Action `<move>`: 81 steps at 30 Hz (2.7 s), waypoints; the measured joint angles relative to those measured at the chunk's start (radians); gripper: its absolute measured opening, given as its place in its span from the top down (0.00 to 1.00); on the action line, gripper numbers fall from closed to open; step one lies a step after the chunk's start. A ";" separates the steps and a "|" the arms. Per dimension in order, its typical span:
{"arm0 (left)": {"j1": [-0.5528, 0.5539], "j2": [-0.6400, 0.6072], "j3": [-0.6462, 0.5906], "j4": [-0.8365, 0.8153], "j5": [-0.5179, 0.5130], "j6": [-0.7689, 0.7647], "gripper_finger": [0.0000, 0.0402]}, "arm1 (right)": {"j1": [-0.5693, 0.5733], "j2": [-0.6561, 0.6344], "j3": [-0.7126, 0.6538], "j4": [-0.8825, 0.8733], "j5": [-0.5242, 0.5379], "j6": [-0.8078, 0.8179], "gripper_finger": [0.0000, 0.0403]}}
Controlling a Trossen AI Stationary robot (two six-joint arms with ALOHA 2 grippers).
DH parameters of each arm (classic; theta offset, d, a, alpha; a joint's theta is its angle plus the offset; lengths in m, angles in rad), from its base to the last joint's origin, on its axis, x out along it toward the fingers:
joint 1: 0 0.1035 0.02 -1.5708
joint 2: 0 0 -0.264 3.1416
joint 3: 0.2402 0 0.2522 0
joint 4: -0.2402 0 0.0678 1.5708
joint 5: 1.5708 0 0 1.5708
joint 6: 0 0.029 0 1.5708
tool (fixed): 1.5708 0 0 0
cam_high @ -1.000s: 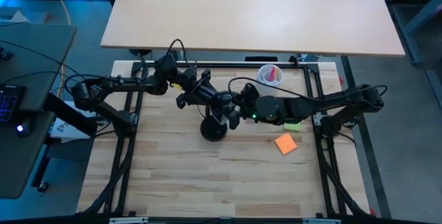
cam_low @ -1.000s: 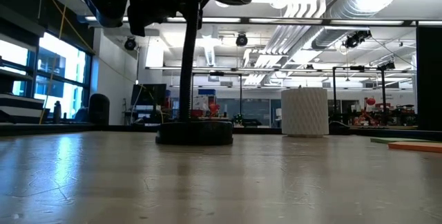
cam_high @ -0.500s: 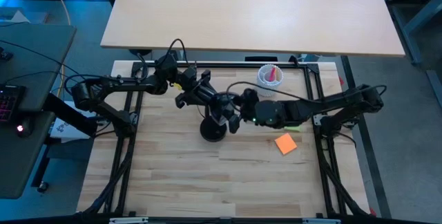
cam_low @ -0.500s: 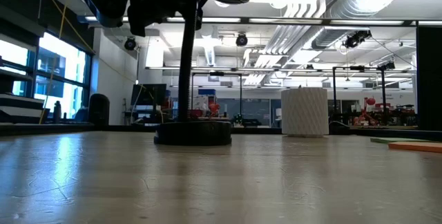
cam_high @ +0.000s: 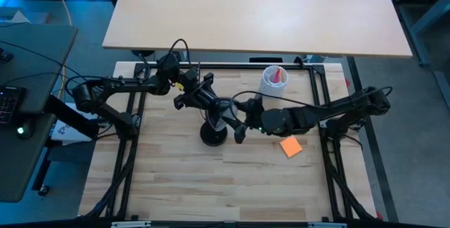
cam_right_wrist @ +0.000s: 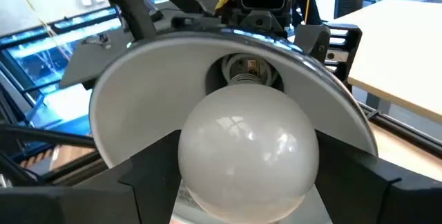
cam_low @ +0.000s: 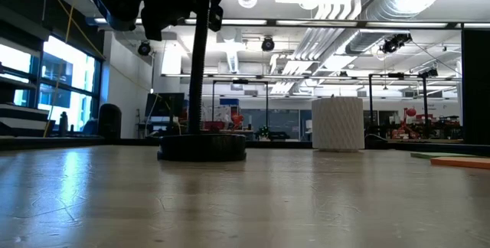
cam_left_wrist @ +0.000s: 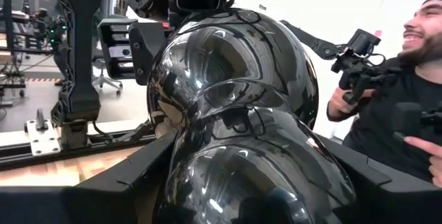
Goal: Screw lightbulb
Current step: Insert the lightbulb into the desk lamp
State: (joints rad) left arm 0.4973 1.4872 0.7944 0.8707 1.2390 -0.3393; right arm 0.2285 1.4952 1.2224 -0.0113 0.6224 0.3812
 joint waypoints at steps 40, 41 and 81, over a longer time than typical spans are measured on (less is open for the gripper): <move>0.251 -0.030 -0.003 0.004 -0.038 -0.166 0.29 | 0.066 -0.030 -0.001 -0.068 0.055 -0.118 0.30; 0.251 -0.030 -0.003 0.005 -0.043 -0.166 0.29 | 0.070 -0.037 -0.001 -0.077 0.062 -0.117 0.30; 0.229 -0.033 0.001 -0.124 -0.174 -0.072 0.29 | 0.146 -0.131 -0.073 -0.563 0.180 0.151 0.30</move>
State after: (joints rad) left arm 0.7263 1.4538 0.7951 0.7466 1.0652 -0.4112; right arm 0.3745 1.3641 1.1499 -0.5739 0.8026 0.5327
